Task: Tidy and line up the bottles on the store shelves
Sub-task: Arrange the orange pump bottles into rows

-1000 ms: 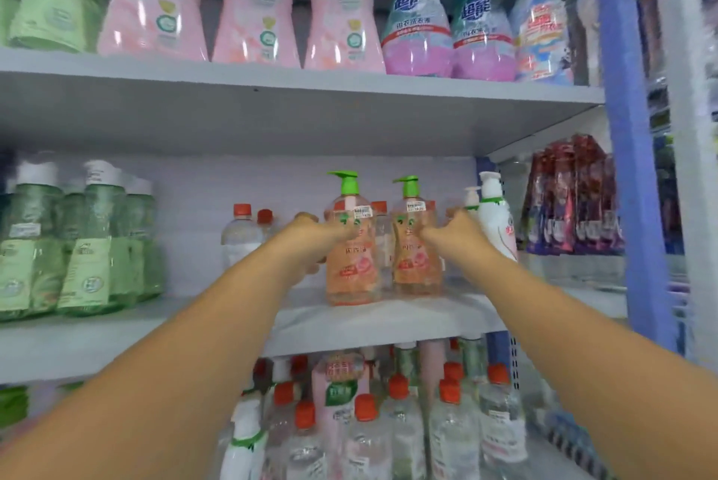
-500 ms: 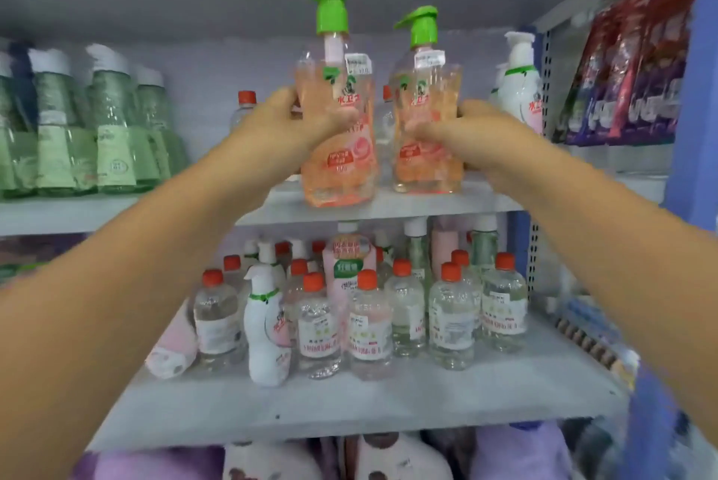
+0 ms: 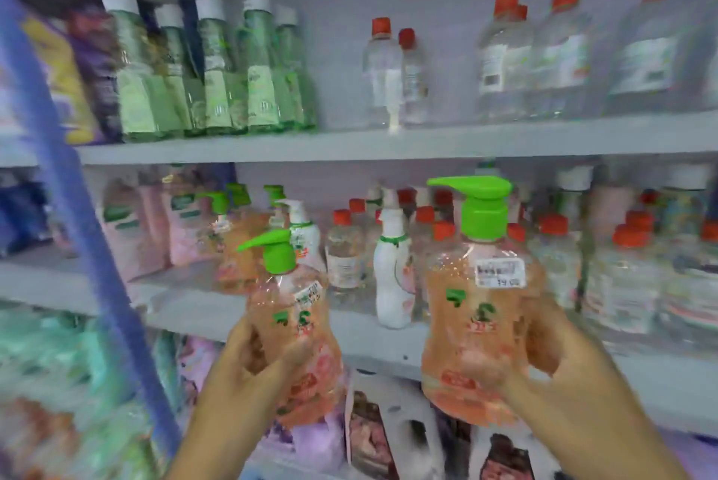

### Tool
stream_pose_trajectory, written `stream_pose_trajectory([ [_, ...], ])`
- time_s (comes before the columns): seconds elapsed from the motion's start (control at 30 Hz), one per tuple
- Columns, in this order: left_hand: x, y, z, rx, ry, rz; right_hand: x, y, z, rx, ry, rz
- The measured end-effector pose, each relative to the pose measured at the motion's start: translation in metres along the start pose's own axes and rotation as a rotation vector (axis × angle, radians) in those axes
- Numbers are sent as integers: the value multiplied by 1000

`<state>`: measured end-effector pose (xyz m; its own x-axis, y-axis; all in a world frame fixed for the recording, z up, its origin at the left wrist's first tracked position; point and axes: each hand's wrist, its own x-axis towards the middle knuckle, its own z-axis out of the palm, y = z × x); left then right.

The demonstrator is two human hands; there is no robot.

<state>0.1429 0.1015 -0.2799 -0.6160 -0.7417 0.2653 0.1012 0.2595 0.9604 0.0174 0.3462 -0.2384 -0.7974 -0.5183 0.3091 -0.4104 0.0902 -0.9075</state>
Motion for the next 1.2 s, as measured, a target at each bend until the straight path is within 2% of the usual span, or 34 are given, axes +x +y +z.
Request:
stream_pose_trajectory([
  [0.1, 21, -18, -19, 29, 94, 14, 20, 14, 48, 3, -18, 46],
  [0.23, 61, -30, -51, 5, 75, 39, 51, 25, 104, 22, 23, 52],
  [0.57, 163, -74, -115, -31, -221, 4, 115, 48, 244, -18, 330, 145],
  [0.67, 184, -90, -135, -54, -291, -7, 119, 47, 256, 12, 337, 174],
  [0.73, 196, -99, -150, -61, -307, -7, 119, 40, 259, 56, 265, 209],
  [0.83, 211, -109, -171, -98, -321, -16, 121, 36, 274, -38, 183, 220],
  [1.0, 226, -121, -190, -131, -325, -33, 136, 23, 321, -168, 154, 179],
  [1.13, 233, -126, -188, -87, -201, -24, 153, 21, 347, -325, 222, 165],
  [1.2, 237, -128, -190, -88, -220, -31, 158, 18, 356, -505, 276, 125],
])
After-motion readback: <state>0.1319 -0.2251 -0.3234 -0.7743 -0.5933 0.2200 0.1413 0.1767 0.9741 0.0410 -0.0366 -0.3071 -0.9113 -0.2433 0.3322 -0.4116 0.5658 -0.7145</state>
